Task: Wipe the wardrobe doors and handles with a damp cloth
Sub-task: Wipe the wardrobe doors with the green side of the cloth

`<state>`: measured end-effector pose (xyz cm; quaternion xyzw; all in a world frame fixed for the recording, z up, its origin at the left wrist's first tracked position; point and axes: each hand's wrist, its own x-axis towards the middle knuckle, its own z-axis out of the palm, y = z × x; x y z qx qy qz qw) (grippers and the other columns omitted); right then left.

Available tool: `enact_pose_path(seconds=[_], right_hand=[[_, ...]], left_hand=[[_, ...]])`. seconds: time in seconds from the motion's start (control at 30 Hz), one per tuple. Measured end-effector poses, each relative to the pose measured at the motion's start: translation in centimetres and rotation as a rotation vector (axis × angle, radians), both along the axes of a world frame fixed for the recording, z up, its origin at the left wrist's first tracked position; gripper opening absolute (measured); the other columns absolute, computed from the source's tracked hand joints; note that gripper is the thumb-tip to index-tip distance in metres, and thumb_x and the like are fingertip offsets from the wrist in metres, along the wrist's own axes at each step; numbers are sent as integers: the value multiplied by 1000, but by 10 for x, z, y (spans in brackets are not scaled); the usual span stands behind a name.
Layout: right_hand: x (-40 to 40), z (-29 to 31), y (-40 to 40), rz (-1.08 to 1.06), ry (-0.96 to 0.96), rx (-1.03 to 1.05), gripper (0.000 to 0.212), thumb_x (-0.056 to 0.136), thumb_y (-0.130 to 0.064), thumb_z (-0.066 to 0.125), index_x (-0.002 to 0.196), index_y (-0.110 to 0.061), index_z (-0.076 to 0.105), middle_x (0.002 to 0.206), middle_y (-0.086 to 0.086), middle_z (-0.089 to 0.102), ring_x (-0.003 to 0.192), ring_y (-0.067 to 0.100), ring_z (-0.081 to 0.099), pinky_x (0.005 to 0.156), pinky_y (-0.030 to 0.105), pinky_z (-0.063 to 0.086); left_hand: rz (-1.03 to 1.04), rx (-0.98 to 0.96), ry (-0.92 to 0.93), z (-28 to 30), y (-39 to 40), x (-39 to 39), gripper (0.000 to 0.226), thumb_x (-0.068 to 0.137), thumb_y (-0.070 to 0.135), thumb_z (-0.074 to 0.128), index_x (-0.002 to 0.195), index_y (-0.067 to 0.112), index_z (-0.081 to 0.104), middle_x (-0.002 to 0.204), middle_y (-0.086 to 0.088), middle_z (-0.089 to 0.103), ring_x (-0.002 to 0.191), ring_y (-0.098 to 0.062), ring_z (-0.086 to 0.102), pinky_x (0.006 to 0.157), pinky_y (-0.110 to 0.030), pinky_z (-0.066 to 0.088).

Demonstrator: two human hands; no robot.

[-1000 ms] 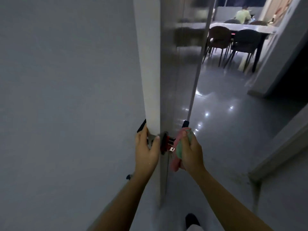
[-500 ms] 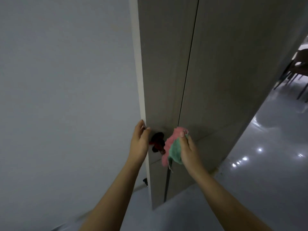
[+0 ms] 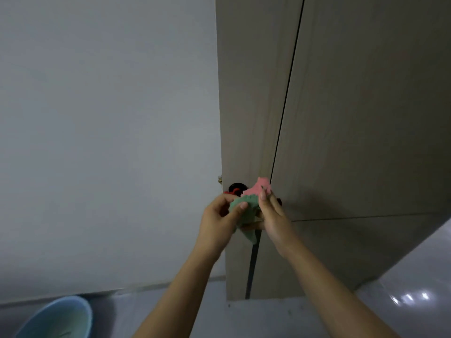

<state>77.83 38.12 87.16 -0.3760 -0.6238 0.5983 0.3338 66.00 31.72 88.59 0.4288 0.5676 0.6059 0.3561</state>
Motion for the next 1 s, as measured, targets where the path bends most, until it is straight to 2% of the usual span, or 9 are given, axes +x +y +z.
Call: enact_pose_path(seconds=[0.1, 0.17, 0.23, 0.33, 0.47, 0.53, 0.6, 0.77, 1.0], right_hand=[[4, 5, 1, 12, 13, 90, 48, 94, -45, 46, 140, -43, 32, 125, -13, 51, 108, 3, 54, 83, 25, 55], [6, 9, 1, 21, 35, 143, 37, 96, -31, 50, 133, -33, 46, 121, -11, 51, 103, -1, 53, 71, 10, 49], [7, 15, 2, 21, 8, 148, 22, 91, -37, 54, 111, -28, 58, 113, -3, 54, 101, 6, 56, 72, 12, 45], [12, 22, 8, 96, 21, 79, 31, 79, -48, 58, 90, -20, 59, 90, -2, 61, 88, 16, 60, 75, 25, 47], [15, 33, 16, 171, 72, 57, 13, 84, -28, 66, 89, -18, 59, 86, 4, 63, 85, 23, 61, 76, 40, 49], [17, 42, 20, 200, 101, 18, 11, 85, -16, 66, 94, -17, 61, 93, 5, 64, 91, 24, 62, 78, 38, 51], [19, 56, 21, 256, 106, -15, 19, 77, -26, 71, 93, -17, 65, 95, 6, 65, 94, 24, 63, 82, 36, 54], [22, 82, 22, 139, -95, 329, 10, 77, -21, 75, 86, -19, 72, 87, 0, 70, 86, 15, 66, 79, 27, 56], [24, 103, 29, 191, -169, 514, 17, 73, -13, 79, 85, -23, 72, 95, -6, 65, 86, 10, 64, 78, 26, 56]], left_hand=[[59, 19, 52, 11, -2, -4, 10, 93, 12, 58, 84, 17, 62, 79, 4, 67, 73, -2, 64, 64, -16, 50], [51, 19, 85, 18, -4, -8, 11, 93, 13, 57, 84, 18, 62, 77, 6, 65, 72, -1, 63, 64, -15, 49], [21, 22, 67, 24, -5, -13, 12, 92, 12, 58, 83, 17, 63, 76, 6, 65, 73, -4, 63, 64, -16, 48], [-26, 29, 42, 31, -6, -21, 10, 90, 11, 60, 83, 15, 66, 76, 6, 67, 77, -9, 64, 66, -19, 49], [-69, 40, 31, 46, -4, -28, 9, 86, 4, 62, 84, 9, 68, 77, 1, 70, 75, -11, 65, 66, -20, 50], [-64, 43, 68, 53, -3, -30, 13, 85, -2, 63, 83, 9, 70, 78, -1, 71, 76, -12, 66, 67, -21, 51], [-59, 43, 126, 61, -2, -32, 18, 84, -5, 64, 81, 11, 72, 79, 0, 72, 77, -12, 67, 70, -20, 52], [-49, 36, 171, 75, 1, -35, 19, 79, -4, 70, 77, 14, 74, 90, 3, 75, 91, -11, 70, 81, -21, 54], [-131, 57, 136, 92, 4, -44, 12, 90, 3, 59, 81, 7, 66, 104, -4, 72, 100, -12, 66, 84, -20, 52]])
